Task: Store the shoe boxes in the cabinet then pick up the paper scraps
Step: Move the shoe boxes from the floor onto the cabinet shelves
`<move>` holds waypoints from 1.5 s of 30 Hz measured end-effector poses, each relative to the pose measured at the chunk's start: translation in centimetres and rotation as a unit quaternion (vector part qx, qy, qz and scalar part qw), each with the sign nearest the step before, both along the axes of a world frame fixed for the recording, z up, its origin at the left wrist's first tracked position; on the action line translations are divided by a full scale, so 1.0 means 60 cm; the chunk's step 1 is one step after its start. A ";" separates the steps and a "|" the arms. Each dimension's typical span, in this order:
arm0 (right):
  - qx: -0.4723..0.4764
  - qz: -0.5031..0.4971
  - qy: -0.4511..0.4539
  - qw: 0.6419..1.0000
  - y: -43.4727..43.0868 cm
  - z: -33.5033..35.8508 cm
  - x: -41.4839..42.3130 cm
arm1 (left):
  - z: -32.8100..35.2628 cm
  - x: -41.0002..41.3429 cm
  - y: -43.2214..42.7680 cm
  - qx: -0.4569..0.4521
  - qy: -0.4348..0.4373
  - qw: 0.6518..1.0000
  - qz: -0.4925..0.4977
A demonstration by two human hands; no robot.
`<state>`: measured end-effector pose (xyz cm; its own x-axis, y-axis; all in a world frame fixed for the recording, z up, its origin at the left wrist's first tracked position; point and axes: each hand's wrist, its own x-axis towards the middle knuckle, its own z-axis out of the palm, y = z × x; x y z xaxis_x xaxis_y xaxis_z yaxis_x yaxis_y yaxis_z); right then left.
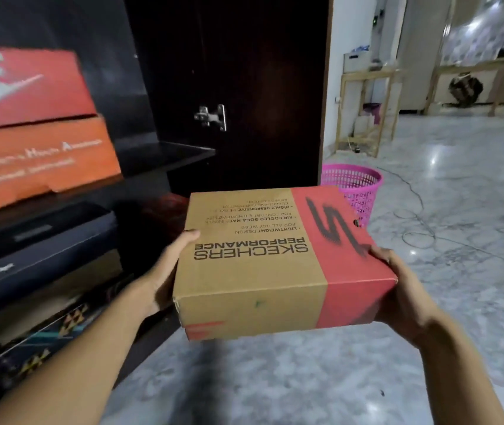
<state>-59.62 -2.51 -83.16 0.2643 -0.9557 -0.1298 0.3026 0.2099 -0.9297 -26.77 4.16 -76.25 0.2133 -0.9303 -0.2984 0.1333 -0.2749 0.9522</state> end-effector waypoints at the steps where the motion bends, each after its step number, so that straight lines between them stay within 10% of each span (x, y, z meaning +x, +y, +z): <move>1: -0.001 -0.012 -0.003 1.000 -0.003 0.021 0.013 | 0.015 0.013 0.004 -0.017 0.002 1.000 0.015; 14: -0.241 0.059 -0.014 0.969 -0.060 0.294 0.225 | 0.277 0.154 0.039 -0.198 0.033 0.961 0.190; 25: -0.295 0.024 -0.040 0.954 -0.133 0.532 0.403 | 0.493 0.207 0.083 -0.294 -0.153 0.906 0.263; 39: -0.385 0.083 -0.128 0.910 -0.184 0.622 0.644 | 0.574 0.331 0.065 -0.428 -0.339 0.676 0.495; 45: -0.389 0.103 -0.073 0.913 -0.199 0.609 0.755 | 0.505 0.425 0.065 -0.146 -0.528 0.610 0.573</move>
